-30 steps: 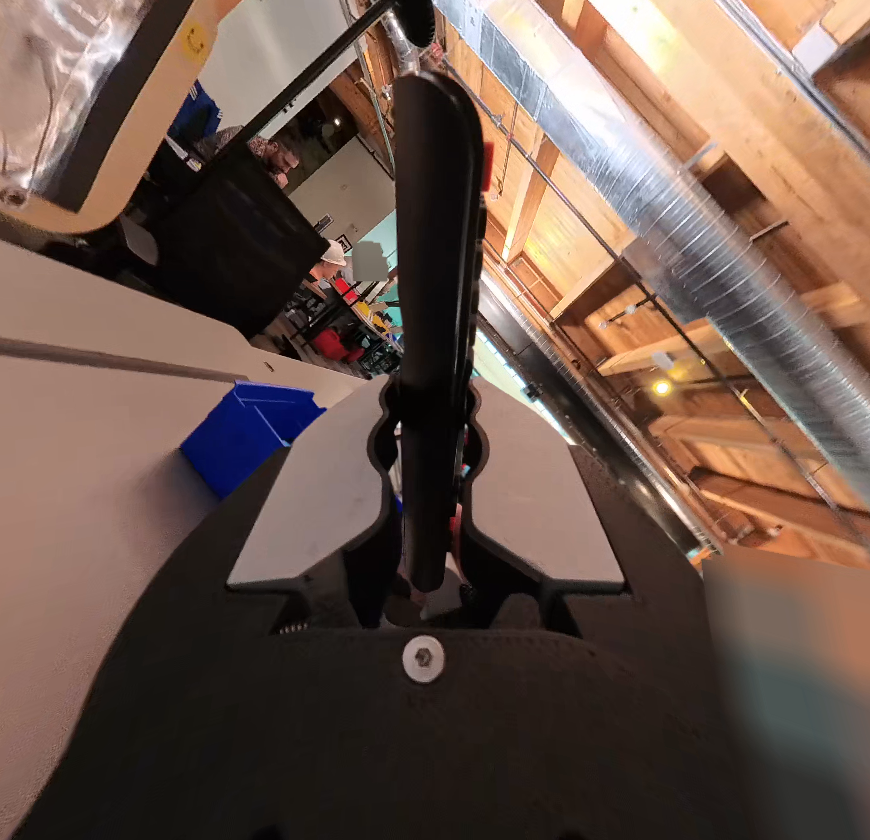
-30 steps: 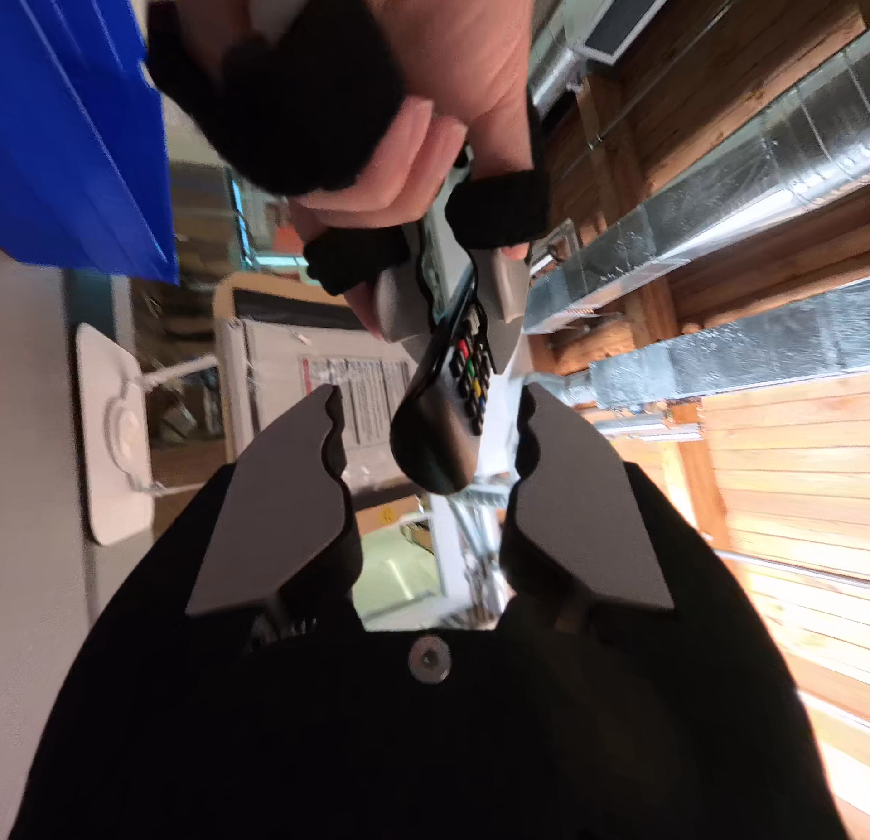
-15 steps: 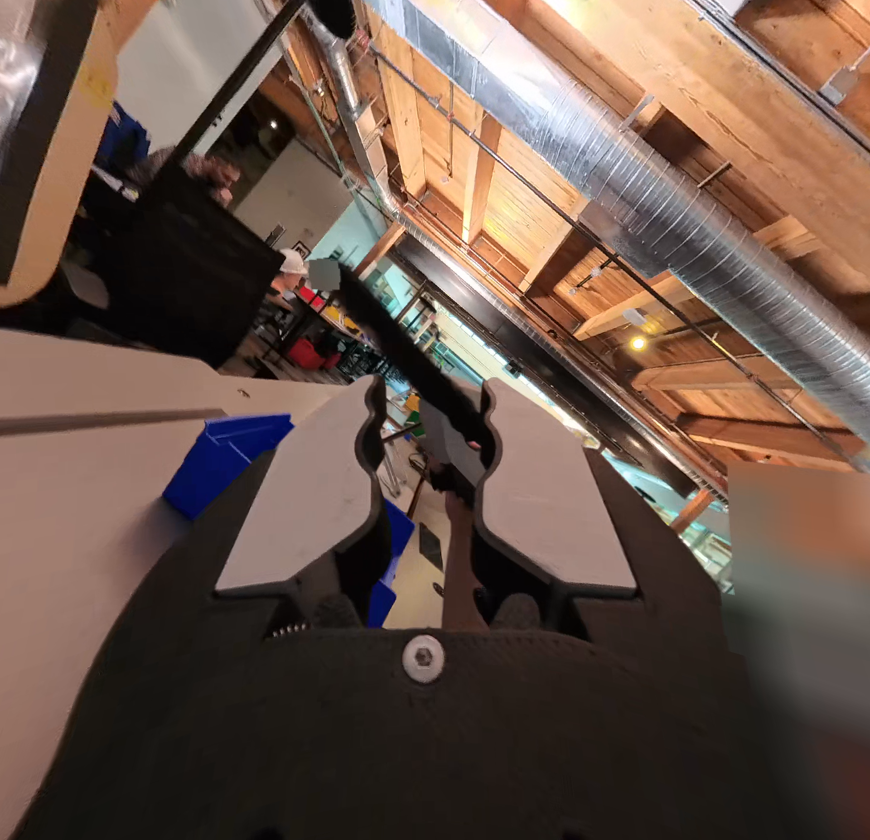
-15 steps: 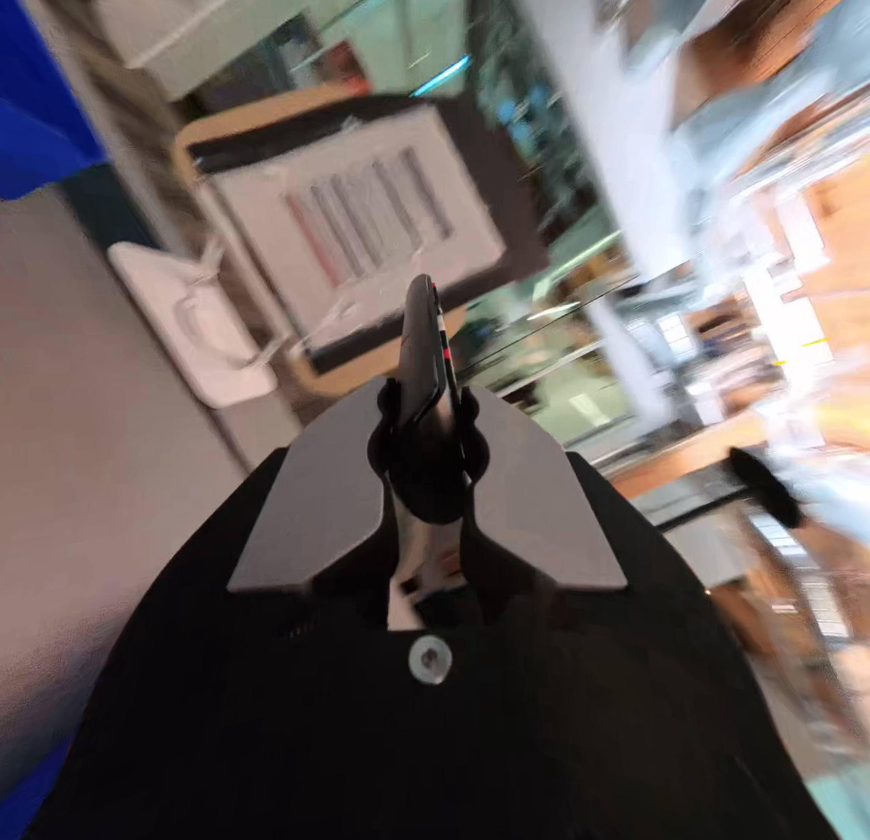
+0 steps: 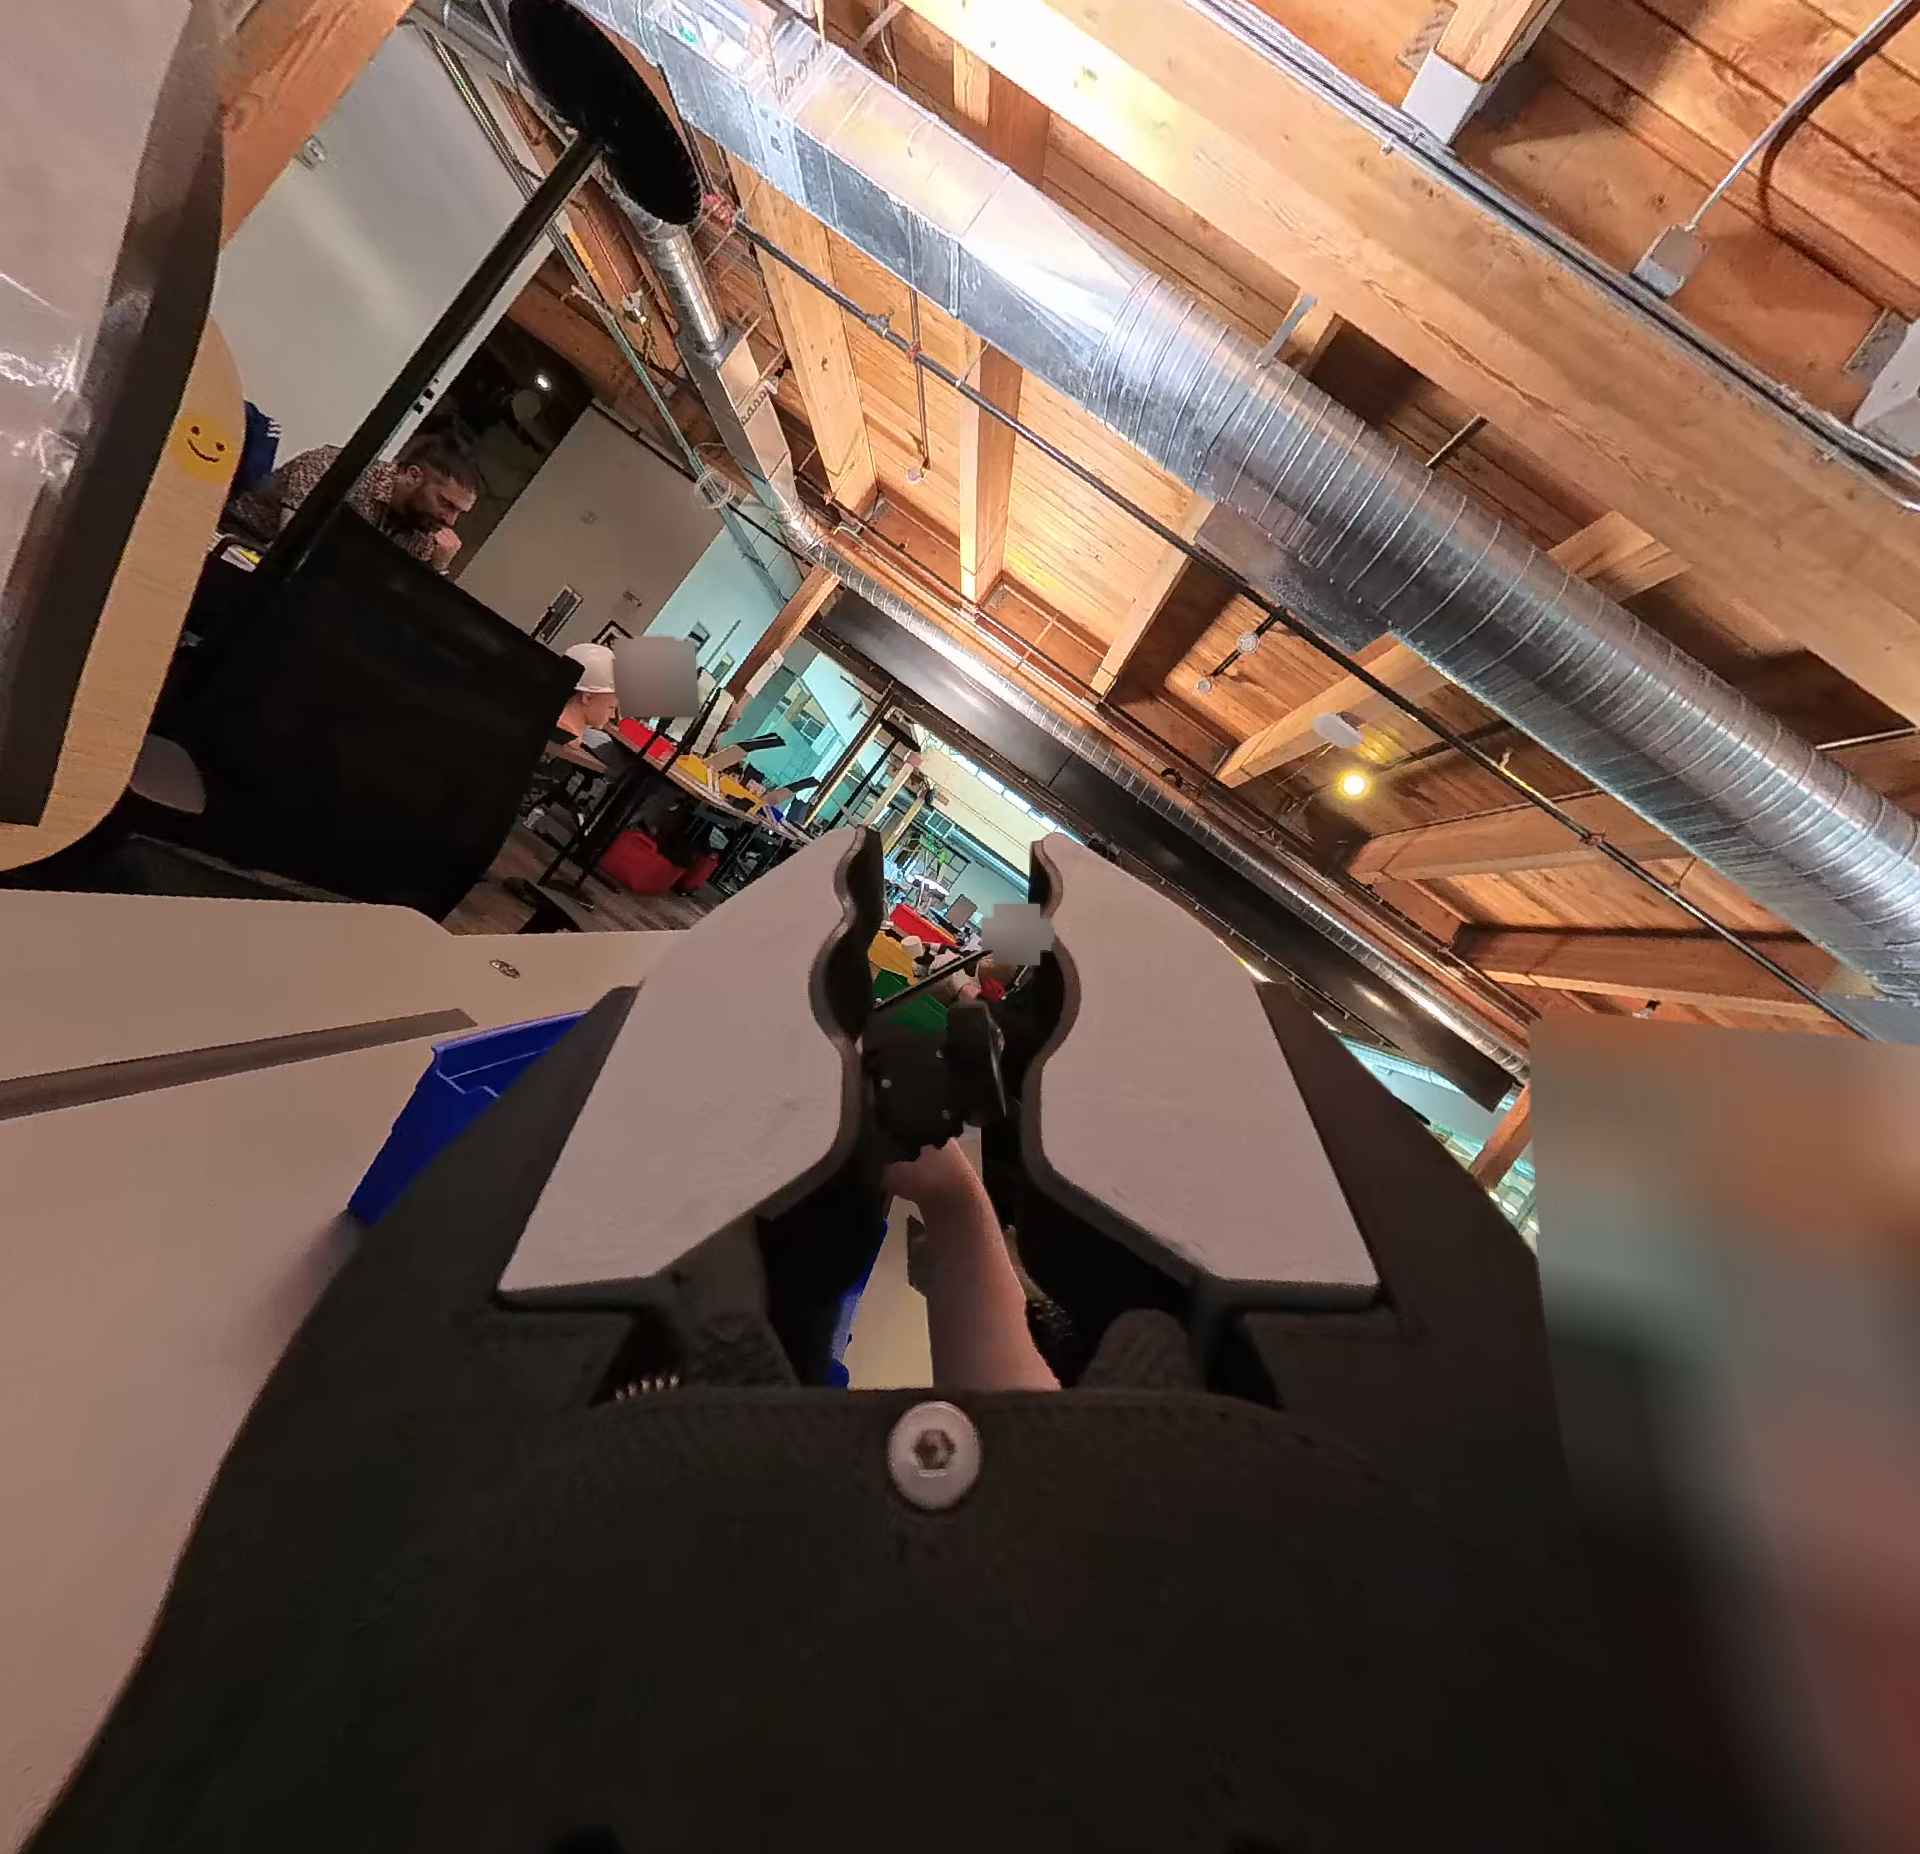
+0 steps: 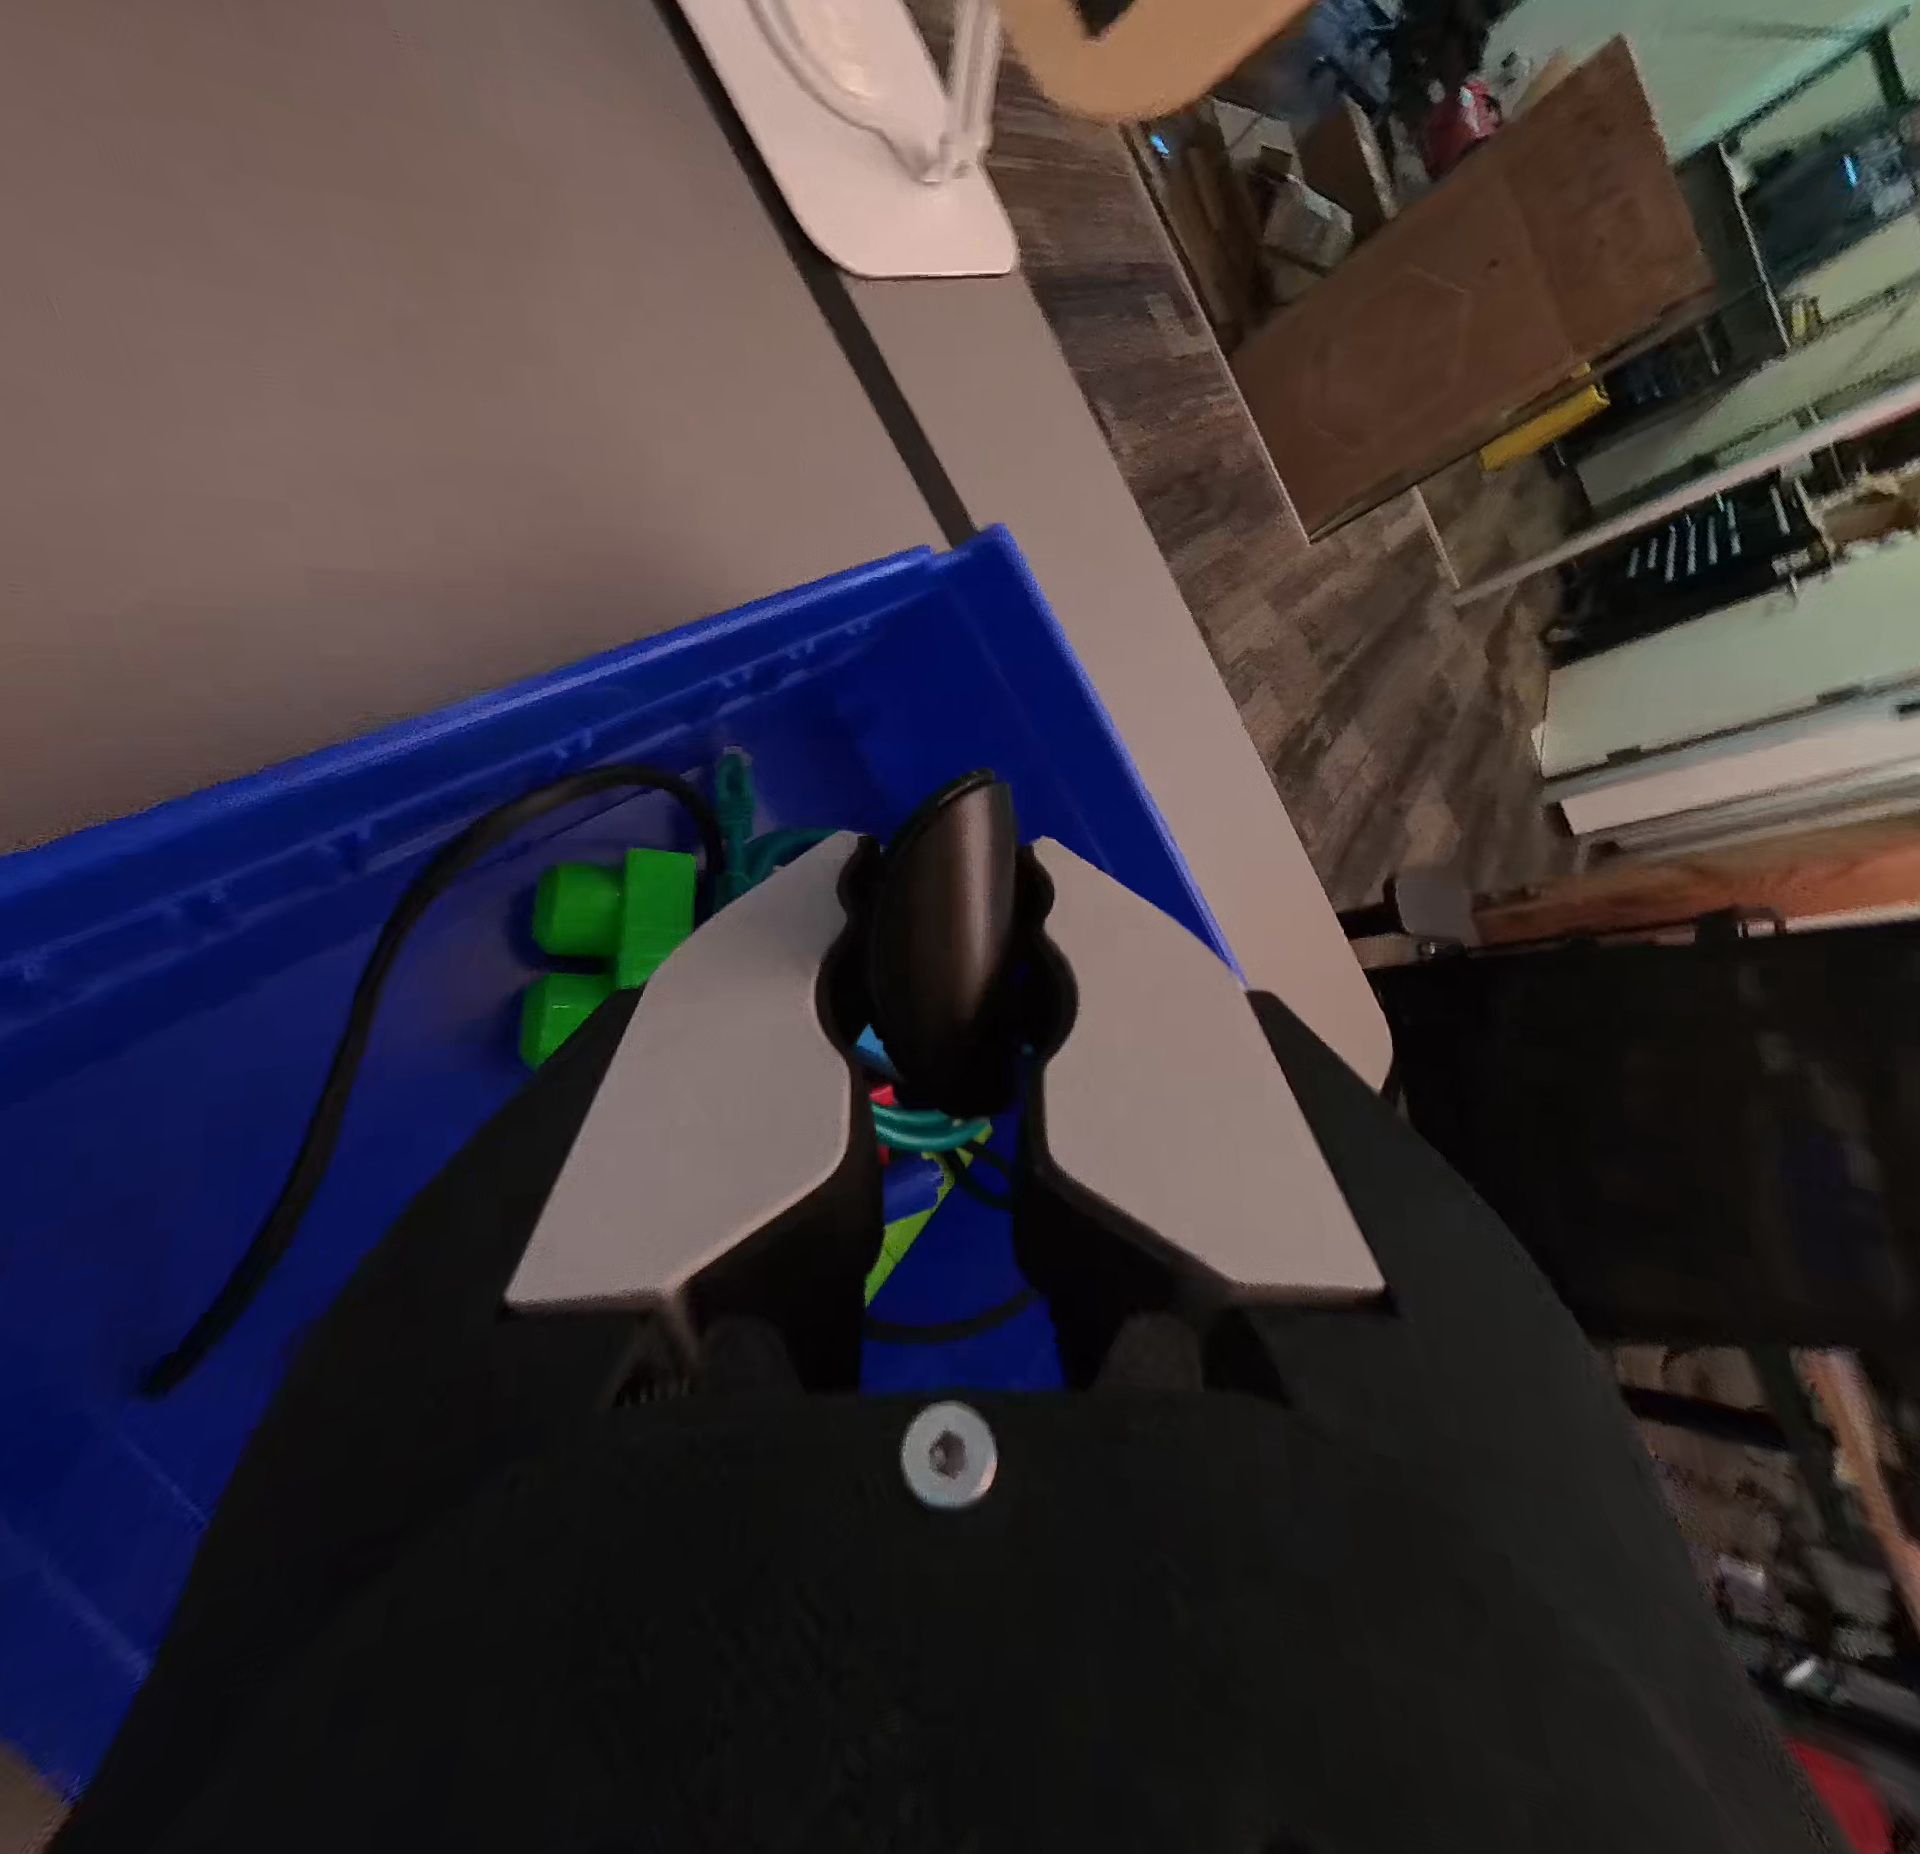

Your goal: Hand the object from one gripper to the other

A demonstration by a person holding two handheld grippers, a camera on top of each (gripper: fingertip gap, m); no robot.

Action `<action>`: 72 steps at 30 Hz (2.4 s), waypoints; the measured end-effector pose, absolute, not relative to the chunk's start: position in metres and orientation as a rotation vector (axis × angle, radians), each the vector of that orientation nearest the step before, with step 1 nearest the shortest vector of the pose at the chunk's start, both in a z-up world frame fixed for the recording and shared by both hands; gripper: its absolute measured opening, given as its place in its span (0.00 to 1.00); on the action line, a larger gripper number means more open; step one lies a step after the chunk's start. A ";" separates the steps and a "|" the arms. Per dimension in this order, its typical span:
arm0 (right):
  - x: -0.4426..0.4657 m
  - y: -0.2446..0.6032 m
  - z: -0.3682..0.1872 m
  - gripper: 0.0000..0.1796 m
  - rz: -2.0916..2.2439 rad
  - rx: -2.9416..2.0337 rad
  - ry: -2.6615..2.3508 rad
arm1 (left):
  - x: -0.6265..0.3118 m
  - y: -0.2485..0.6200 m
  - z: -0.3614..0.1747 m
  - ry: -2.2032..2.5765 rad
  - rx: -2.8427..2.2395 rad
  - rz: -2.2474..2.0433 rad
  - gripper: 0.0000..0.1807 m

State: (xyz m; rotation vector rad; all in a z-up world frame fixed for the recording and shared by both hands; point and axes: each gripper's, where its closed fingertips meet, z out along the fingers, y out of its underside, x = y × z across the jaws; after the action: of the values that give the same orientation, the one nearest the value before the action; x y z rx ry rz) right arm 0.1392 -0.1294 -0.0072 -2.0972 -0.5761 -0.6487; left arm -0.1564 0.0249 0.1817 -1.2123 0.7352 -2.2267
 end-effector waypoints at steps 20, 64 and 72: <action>0.096 -0.174 -0.096 0.31 -0.315 -2.764 -0.617 | -0.214 0.135 0.128 1.037 -1.535 -1.162 0.28; 0.111 -0.181 -0.051 0.24 -0.522 -2.597 -0.560 | -0.269 0.152 -0.105 1.479 -2.846 -0.708 0.43; 0.109 -0.180 -0.054 0.23 -0.511 -2.606 -0.573 | -0.268 0.145 -0.118 1.522 -2.905 -0.658 0.43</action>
State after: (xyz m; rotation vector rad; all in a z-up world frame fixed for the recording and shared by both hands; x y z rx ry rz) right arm 0.1089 -0.1798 -0.0536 -2.6056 -0.5726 -0.5114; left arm -0.2681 0.1448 -0.1177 -2.9045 1.5217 -0.6584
